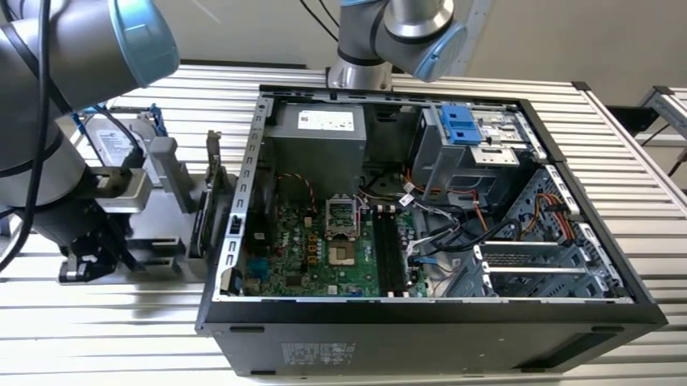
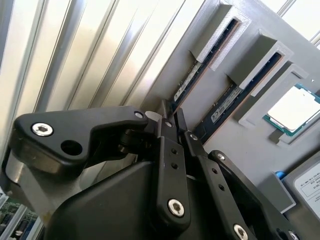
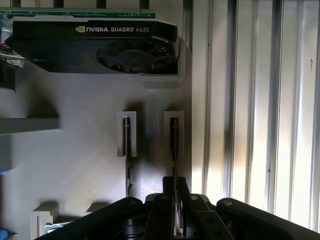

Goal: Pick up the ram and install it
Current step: 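Pick up the ram and move it above insertion slot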

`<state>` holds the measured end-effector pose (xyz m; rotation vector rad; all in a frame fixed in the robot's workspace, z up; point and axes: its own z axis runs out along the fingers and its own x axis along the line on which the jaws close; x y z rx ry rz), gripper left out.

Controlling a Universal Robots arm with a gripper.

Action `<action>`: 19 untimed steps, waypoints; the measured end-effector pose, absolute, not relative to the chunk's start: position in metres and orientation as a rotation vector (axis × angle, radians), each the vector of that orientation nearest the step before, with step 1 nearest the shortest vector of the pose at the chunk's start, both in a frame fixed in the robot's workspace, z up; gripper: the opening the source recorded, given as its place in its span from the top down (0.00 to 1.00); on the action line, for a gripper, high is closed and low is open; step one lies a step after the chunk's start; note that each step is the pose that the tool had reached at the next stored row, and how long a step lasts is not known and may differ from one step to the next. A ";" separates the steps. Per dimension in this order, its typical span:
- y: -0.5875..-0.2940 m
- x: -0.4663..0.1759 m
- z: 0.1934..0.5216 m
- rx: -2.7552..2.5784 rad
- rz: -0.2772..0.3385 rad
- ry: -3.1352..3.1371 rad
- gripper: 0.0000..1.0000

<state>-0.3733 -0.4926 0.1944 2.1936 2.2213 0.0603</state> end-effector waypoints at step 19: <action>-0.493 -0.373 0.216 2.194 0.060 2.221 1.00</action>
